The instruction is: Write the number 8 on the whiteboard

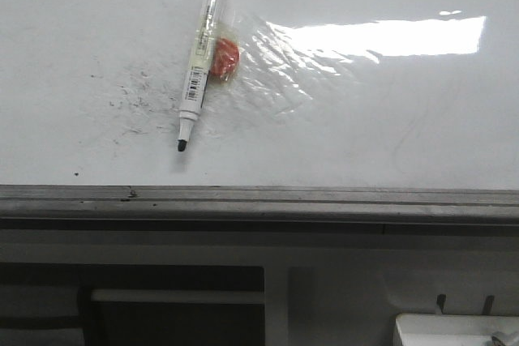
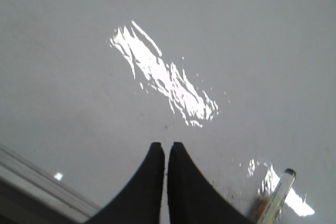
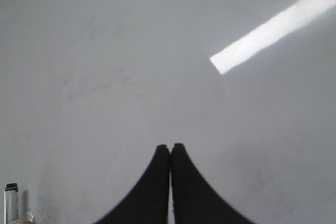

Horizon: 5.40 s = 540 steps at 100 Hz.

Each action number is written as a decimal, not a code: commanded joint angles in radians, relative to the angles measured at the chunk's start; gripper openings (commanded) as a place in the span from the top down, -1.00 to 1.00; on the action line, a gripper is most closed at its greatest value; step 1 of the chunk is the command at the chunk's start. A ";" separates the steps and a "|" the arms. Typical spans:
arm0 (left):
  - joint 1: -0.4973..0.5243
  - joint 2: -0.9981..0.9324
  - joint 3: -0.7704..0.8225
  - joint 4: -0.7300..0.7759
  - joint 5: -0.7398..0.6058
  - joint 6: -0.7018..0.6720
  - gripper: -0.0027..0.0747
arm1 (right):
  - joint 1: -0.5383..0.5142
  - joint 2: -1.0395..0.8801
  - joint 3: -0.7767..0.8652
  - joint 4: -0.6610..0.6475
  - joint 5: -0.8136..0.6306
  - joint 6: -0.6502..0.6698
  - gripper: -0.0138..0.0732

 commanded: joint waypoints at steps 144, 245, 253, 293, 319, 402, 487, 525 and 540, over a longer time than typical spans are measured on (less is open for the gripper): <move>-0.523 1.170 -0.713 -0.102 0.100 0.656 -0.04 | 0.066 0.325 -0.565 -0.364 0.624 -0.184 -0.28; -0.657 1.070 -0.696 -0.071 0.426 1.081 0.98 | 0.171 0.384 -0.567 0.183 0.925 -0.806 -0.28; -0.684 1.008 -0.662 -0.157 0.428 1.216 0.98 | 0.186 0.425 -0.567 0.325 0.915 -0.943 -0.28; -0.699 0.927 -0.617 -0.369 0.421 1.440 0.98 | 0.318 0.707 -0.596 0.623 0.937 -1.272 -0.28; -0.699 0.927 -0.617 -0.369 0.421 1.440 0.98 | 0.444 0.894 -0.714 0.643 0.874 -1.297 -0.28; -0.699 0.907 -0.617 -0.432 0.434 1.350 0.10 | 0.644 0.999 -0.750 0.714 0.602 -1.325 0.77; -0.697 0.177 -0.534 0.310 0.447 0.599 0.98 | 0.692 0.714 -0.475 0.407 -0.171 -1.325 0.78; -0.697 0.177 -0.515 0.278 0.447 0.599 0.98 | 0.692 0.843 -0.475 0.388 -0.367 -1.325 0.78; -0.697 0.177 -0.515 0.276 0.447 0.599 0.98 | 0.692 0.895 -0.475 0.388 -0.393 -1.325 0.78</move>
